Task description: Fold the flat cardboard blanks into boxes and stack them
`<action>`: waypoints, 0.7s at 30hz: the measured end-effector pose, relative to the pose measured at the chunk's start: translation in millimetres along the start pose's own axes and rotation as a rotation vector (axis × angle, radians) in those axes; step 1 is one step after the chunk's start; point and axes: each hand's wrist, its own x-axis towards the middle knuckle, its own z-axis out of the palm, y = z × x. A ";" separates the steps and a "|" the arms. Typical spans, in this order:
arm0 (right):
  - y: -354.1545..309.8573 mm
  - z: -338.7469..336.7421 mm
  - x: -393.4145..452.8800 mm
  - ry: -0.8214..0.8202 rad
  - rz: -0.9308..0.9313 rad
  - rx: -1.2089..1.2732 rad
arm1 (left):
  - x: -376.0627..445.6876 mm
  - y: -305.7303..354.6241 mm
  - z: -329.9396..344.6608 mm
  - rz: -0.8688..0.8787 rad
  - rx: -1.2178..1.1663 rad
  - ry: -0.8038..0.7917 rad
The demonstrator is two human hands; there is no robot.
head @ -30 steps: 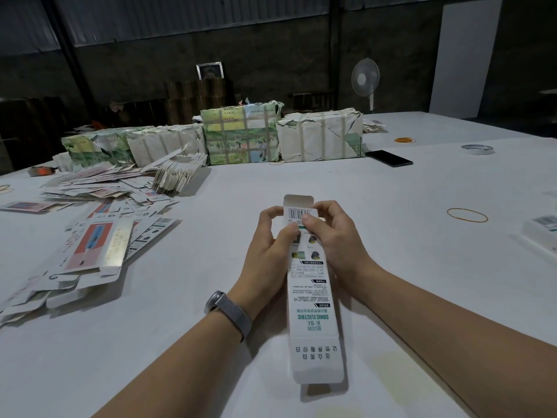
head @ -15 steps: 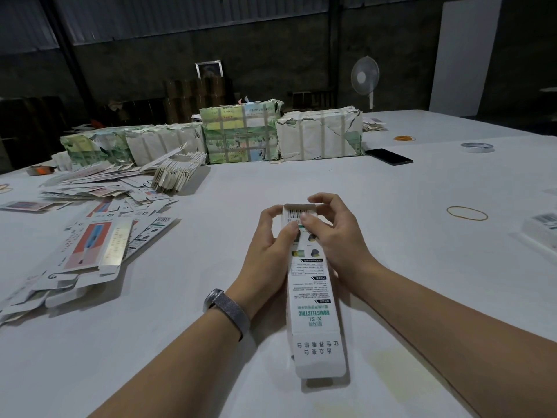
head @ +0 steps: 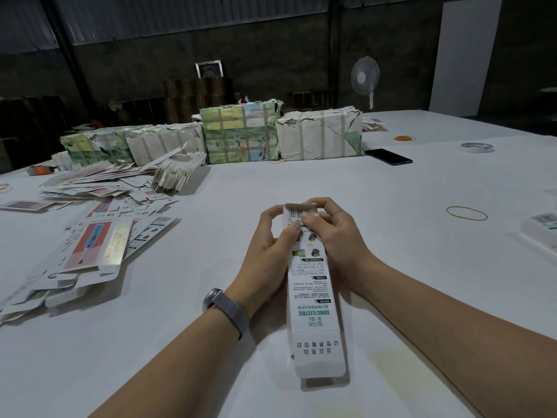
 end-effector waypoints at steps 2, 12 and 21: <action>-0.8 0.4 -1.0 -0.002 -0.008 0.002 | 0.0 0.1 0.4 0.010 0.007 0.008; -5.2 -0.6 0.4 0.081 0.052 0.055 | -1.6 0.6 0.5 0.008 0.063 -0.022; -3.0 -2.3 3.3 0.079 0.074 0.034 | -3.9 3.3 1.9 -0.003 0.081 -0.059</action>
